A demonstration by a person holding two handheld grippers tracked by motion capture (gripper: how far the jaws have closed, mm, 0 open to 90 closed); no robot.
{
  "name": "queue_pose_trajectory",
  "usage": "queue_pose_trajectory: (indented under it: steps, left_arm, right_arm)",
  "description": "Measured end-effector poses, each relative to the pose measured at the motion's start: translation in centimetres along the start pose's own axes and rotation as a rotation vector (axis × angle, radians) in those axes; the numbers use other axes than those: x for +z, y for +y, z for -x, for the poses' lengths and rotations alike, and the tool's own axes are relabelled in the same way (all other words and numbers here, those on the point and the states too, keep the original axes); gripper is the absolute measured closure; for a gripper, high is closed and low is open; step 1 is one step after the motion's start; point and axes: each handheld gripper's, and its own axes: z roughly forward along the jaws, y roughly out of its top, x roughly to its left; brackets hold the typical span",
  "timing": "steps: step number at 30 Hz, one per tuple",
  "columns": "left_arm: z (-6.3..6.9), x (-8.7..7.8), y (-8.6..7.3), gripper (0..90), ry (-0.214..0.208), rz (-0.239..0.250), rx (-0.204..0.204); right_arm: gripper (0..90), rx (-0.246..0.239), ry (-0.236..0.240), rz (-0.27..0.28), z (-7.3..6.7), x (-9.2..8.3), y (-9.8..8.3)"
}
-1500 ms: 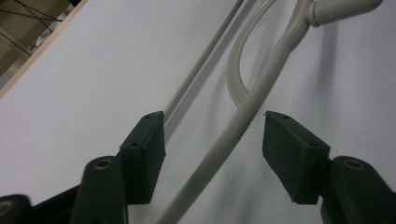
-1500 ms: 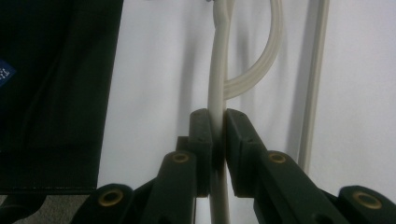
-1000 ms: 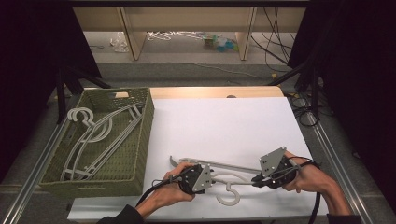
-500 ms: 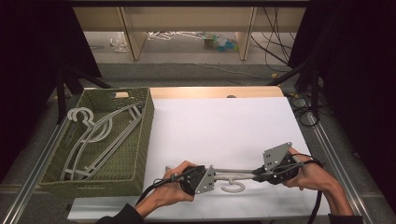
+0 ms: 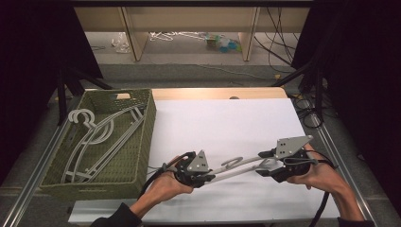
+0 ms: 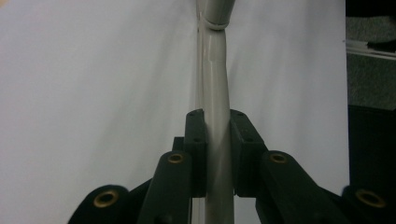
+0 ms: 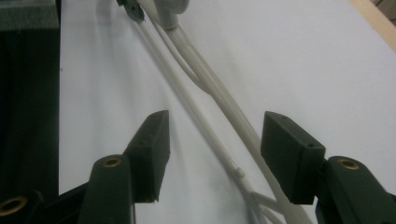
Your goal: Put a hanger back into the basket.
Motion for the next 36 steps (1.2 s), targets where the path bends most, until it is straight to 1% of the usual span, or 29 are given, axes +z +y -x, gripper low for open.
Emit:
queue_pose_trajectory:
  steps: [1,2,3,4,5,6,7,8,9,10,11,12,13,14,15,16,17,18,20,22,23,25,26,27,28,31,33,35,36]
  left_arm:
    - [-0.3,-0.2,0.0,79.1,-0.003,-0.001,-0.007]
    - [-0.3,-0.2,0.0,79.1,-0.003,-0.001,-0.007]
    - [-0.8,-0.7,-0.2,79.1,-0.018,0.025,-0.069]
    - [-1.0,-0.9,-0.2,79.1,-0.021,0.035,-0.088]
    - [-1.0,-0.9,-0.2,79.1,-0.021,0.035,-0.088]
    - [-1.4,-1.3,-0.3,79.1,-0.021,0.048,-0.123]
    - [-1.7,-1.8,-0.3,79.1,-0.018,0.06,-0.141]
    - [-1.7,-1.8,-0.3,79.1,-0.018,0.06,-0.141]
    - [-1.9,-2.2,-0.4,79.1,-0.024,0.073,-0.159]
    - [-2.2,-2.8,-0.4,79.1,-0.029,0.097,-0.198]
    - [-2.2,-2.8,-0.4,79.1,-0.029,0.097,-0.198]
    - [-2.4,-3.7,-0.3,79.1,-0.015,0.109,-0.218]
    - [-2.5,-4.4,-0.2,79.1,-0.007,0.122,-0.235]
    - [-2.5,-4.4,-0.2,79.1,-0.007,0.122,-0.235]
    - [-2.7,-5.4,-0.1,79.1,-0.013,0.138,-0.246]
    - [-2.8,-6.0,-0.1,79.1,-0.013,0.151,-0.259]
    - [-2.8,-6.8,0.1,79.0,0.001,0.168,-0.271]
    - [-2.9,-7.4,0.2,79.1,0.003,0.174,-0.271]
    - [-2.7,-8.4,0.3,79.1,0.034,0.192,-0.275]
    - [-2.7,-8.7,0.3,79.1,0.028,0.202,-0.28]
    - [-2.7,-9.8,0.2,79.0,0.023,0.232,-0.294]
    - [-2.8,-10.6,0.2,79.1,0.03,0.238,-0.296]
    - [-2.8,-10.6,0.2,79.1,0.03,0.238,-0.296]
    - [-3.2,-11.6,0.2,79.1,0.032,0.257,-0.318]
    - [-3.4,-12.1,0.1,79.0,0.033,0.268,-0.327]
    - [-4.1,-13.7,0.0,79.1,0.04,0.301,-0.351]
    - [-4.6,-15.1,0.0,79.0,0.057,0.327,-0.364]
    - [-5.0,-16.7,-0.1,79.0,0.088,0.348,-0.357]
    - [-5.2,-17.5,-0.2,79.1,0.1,0.358,-0.358]
  right_arm:
    - [40.4,0.001,-0.018,0.011,0.0,0.0,0.1]
    - [40.4,0.001,-0.018,0.011,0.0,0.0,0.1]
    - [38.0,0.021,-0.012,0.038,-0.2,-0.2,0.3]
    - [37.6,0.028,-0.017,0.054,-0.3,-0.2,0.4]
    - [37.6,0.028,-0.017,0.054,-0.3,-0.2,0.4]
    - [37.0,0.058,-0.033,0.077,-0.2,-0.3,0.4]
    - [36.8,0.066,-0.035,0.085,-0.3,-0.3,0.5]
    - [36.8,0.066,-0.035,0.085,-0.3,-0.3,0.5]
    - [36.9,0.086,-0.041,0.098,-0.3,-0.3,0.4]
    - [36.9,0.098,-0.059,0.099,-0.5,-0.1,0.4]
    - [36.9,0.098,-0.059,0.099,-0.5,-0.1,0.4]
    - [36.0,0.103,-0.08,0.092,-0.9,-0.1,0.3]
    - [36.2,0.102,-0.083,0.101,-1.2,-0.1,0.3]
    - [36.2,0.102,-0.083,0.101,-1.2,-0.1,0.3]
    - [35.5,0.124,-0.078,0.117,-2.0,-0.1,0.0]
    - [34.8,0.127,-0.079,0.113,-2.1,-0.1,-0.1]
    - [34.6,0.135,-0.085,0.116,-2.5,0.0,-0.3]
    - [34.6,0.142,-0.088,0.119,-2.9,0.1,-0.5]
    - [34.5,0.145,-0.091,0.128,-3.5,0.3,-0.9]
    - [34.4,0.149,-0.095,0.136,-3.8,0.5,-1.2]
    - [33.8,0.159,-0.095,0.13,-4.2,0.8,-1.8]
    - [33.0,0.17,-0.096,0.13,-4.4,1.2,-2.3]
    - [32.6,0.182,-0.093,0.126,-4.5,1.3,-2.5]
    - [32.3,0.181,-0.088,0.124,-4.6,1.5,-2.7]
    - [32.1,0.19,-0.094,0.124,-4.7,1.6,-2.8]
    - [32.2,0.182,-0.086,0.133,-4.9,1.8,-2.8]
    - [32.4,0.186,-0.078,0.13,-5.0,1.7,-2.8]
    - [34.2,0.168,-0.102,0.14,-5.0,1.7,-2.7]
    - [33.7,0.173,-0.114,0.155,-5.0,1.7,-2.7]
